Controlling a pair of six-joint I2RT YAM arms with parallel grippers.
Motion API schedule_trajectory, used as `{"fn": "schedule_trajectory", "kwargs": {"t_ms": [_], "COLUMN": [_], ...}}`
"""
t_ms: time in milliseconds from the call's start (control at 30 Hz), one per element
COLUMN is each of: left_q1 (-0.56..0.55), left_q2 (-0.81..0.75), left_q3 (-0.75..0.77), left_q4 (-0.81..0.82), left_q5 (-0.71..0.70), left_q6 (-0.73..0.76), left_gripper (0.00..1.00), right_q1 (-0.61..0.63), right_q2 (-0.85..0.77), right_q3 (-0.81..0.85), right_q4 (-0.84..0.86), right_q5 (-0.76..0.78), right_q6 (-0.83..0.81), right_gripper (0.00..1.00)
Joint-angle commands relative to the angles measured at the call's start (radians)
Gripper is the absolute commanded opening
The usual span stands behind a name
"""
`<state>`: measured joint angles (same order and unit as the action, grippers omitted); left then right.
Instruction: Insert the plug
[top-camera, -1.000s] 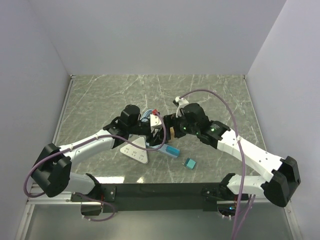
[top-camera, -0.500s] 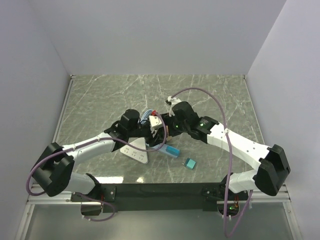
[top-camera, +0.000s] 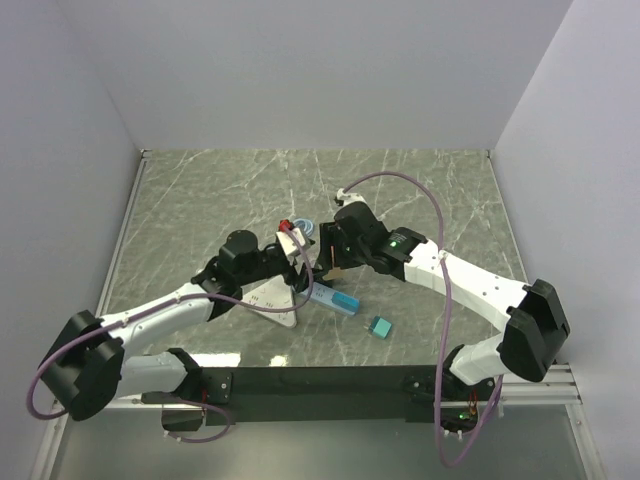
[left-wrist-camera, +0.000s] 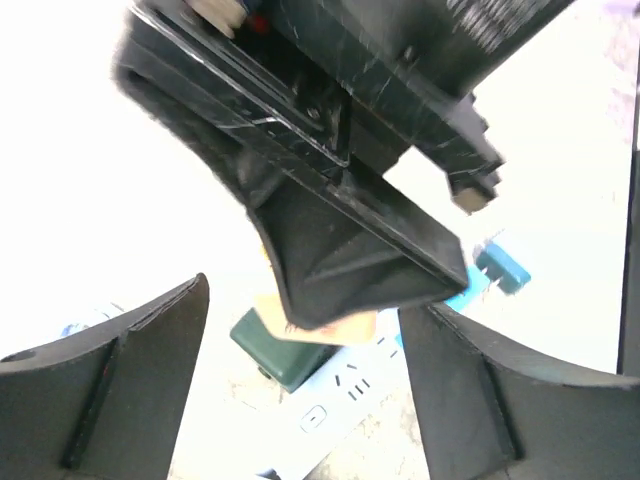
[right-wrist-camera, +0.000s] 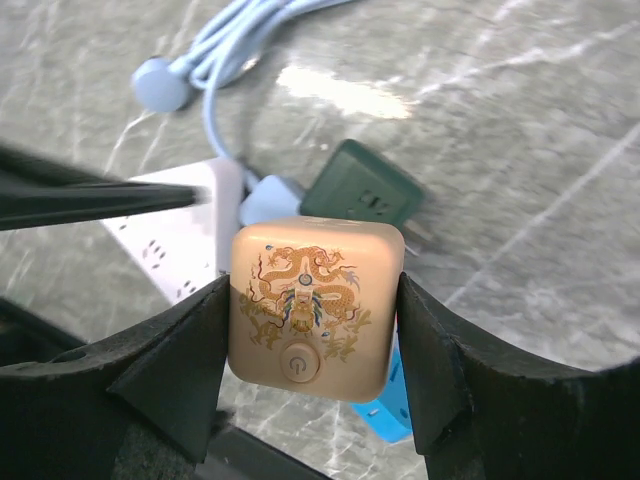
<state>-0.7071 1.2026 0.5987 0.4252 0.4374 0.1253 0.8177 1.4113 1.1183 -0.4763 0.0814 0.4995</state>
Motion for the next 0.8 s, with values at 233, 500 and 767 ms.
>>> {"fn": "schedule_trajectory", "kwargs": {"t_ms": [233,500,767], "left_q1": [0.001,0.006,0.014], "left_q2": [-0.195,-0.337,-0.362], "left_q3": [-0.163,-0.227,-0.24], "left_q4": [0.173,0.176,0.149], "left_q5": [-0.19,-0.417,-0.489], "left_q6": [-0.157,-0.257,-0.3], "left_gripper": [0.83,0.89,0.92], "right_q1": [0.046,0.202,0.247], "right_q2": [-0.087,-0.065,0.046], "right_q3": [-0.074,-0.112,-0.045], "right_q4": [0.113,0.136,0.01], "right_q5": [0.152,0.282,0.399], "right_q6": [0.249,0.481,0.628], "right_gripper": [0.0,0.0,0.0]}}
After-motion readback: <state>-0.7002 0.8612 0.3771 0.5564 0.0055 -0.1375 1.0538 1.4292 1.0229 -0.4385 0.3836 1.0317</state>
